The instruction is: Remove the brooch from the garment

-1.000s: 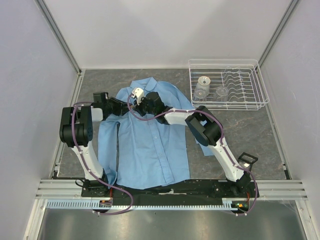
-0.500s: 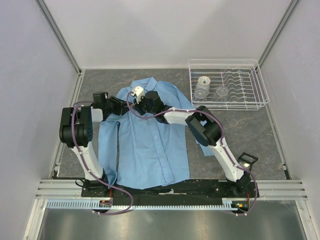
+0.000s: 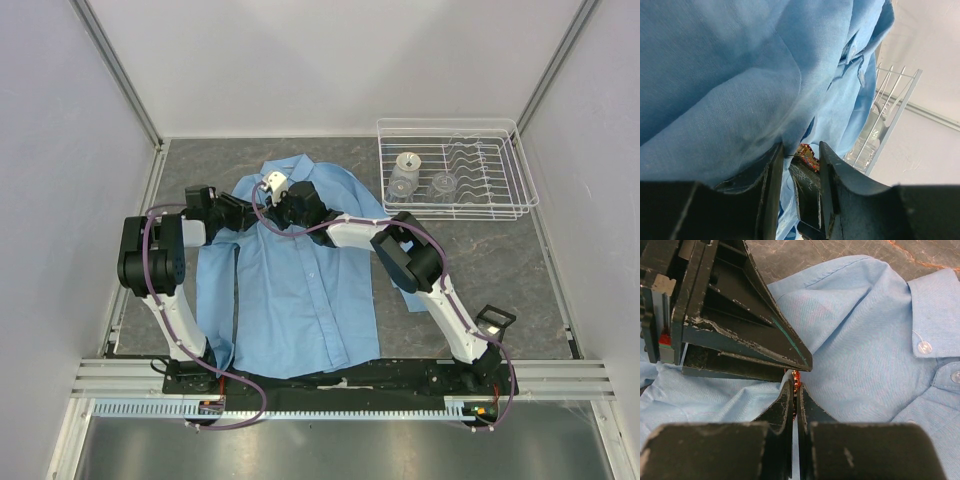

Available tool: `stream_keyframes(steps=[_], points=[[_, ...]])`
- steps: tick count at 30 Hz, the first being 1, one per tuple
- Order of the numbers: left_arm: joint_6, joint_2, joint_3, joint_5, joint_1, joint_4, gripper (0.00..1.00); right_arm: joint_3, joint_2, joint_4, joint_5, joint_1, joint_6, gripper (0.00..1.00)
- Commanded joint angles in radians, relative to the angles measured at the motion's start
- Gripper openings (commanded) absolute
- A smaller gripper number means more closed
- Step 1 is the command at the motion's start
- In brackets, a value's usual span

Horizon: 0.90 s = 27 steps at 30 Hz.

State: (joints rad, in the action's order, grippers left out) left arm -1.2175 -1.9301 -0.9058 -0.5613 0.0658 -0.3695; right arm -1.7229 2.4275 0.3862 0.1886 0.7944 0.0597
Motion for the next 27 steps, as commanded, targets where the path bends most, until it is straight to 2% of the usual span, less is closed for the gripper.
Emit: stream_keyframes(steps=[1, 15, 23, 27], points=[[-0.039, 0.022, -0.008, -0.052, -0.007, -0.04, 0.41, -0.037, -0.021, 0.066, 0.058, 0.009, 0.0, 0.0], [-0.082, 0.005, -0.05, -0.069, -0.003, -0.075, 0.42, -0.041, -0.018, 0.037, 0.126, 0.035, 0.063, 0.0], [-0.089, -0.029, -0.113, -0.071, -0.004, -0.034, 0.41, -0.044, -0.012, 0.034, 0.167, 0.052, 0.069, 0.0], [-0.083, -0.035, -0.122, -0.078, 0.0, -0.034, 0.41, -0.082, 0.002, -0.041, 0.196, 0.052, 0.095, 0.0]])
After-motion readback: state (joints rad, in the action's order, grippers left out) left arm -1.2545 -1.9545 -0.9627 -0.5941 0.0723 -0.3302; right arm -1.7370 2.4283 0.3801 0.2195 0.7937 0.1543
